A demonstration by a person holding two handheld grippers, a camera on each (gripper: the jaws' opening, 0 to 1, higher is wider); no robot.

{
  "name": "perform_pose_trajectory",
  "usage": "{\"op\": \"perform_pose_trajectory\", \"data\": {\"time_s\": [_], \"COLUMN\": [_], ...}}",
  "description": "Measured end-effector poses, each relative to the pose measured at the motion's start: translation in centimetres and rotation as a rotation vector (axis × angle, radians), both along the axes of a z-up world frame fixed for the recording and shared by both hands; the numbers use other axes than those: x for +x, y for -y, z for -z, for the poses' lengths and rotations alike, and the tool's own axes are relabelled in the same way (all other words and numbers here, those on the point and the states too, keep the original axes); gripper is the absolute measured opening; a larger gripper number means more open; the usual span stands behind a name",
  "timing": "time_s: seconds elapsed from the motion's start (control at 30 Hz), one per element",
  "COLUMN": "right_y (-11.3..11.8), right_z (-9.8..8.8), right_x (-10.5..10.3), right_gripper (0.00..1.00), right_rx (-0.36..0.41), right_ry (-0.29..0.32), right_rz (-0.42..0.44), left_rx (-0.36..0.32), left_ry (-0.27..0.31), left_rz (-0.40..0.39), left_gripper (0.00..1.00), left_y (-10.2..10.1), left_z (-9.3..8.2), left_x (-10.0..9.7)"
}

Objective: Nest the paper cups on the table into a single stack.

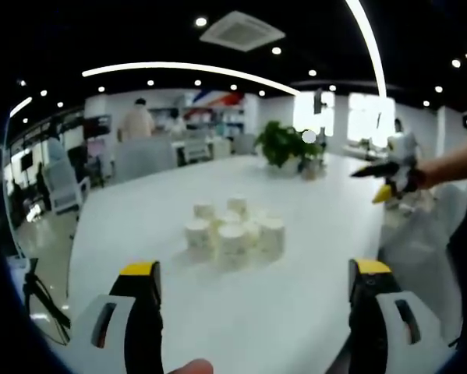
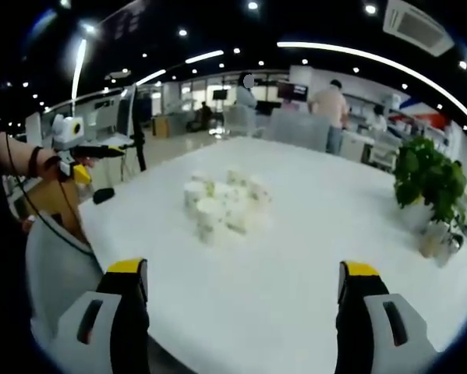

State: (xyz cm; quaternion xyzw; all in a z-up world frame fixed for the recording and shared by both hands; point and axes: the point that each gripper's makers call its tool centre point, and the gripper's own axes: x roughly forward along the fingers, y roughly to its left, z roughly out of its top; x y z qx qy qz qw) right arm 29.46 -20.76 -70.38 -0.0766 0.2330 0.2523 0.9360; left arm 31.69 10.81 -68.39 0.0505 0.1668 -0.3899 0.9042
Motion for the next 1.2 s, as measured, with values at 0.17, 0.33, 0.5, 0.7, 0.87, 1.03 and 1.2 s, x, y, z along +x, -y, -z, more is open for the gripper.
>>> {"op": "perform_pose_trajectory", "data": {"time_s": [0.17, 0.33, 0.5, 0.7, 0.87, 1.03, 1.2], "right_y": [-0.55, -0.58, -0.54, -0.38, -0.53, -0.55, -0.59], "right_z": [-0.42, -0.57, -0.55, -0.51, -0.57, -0.22, -0.12], "right_x": [0.11, 0.19, 0.06, -0.02, -0.06, 0.02, 0.06], "right_gripper": [1.00, 1.00, 1.00, 1.00, 1.00, 1.00, 1.00], "right_rx": [0.038, 0.032, 0.033, 0.024, 0.031, 0.028, 0.029], "right_ry": [0.004, 0.009, 0.007, 0.005, 0.007, 0.000, 0.000], "right_rz": [-0.005, -0.004, -0.010, -0.010, -0.013, -0.015, -0.018], "left_rx": [0.002, -0.001, -0.002, -0.003, -0.007, -0.009, 0.001], "left_ry": [-0.004, -0.005, -0.006, -0.011, -0.015, -0.013, -0.015], "left_rz": [0.001, 0.005, 0.000, 0.006, 0.005, 0.006, 0.006], "left_gripper": [1.00, 1.00, 1.00, 1.00, 1.00, 1.00, 1.00], "left_y": [0.00, 0.08, -0.04, 0.05, 0.20, 0.33, 0.20], "left_z": [0.16, 0.22, 0.20, 0.34, 0.37, 0.33, 0.44], "left_x": [-0.22, -0.47, -0.55, -0.76, -0.85, -0.74, -0.72]}}
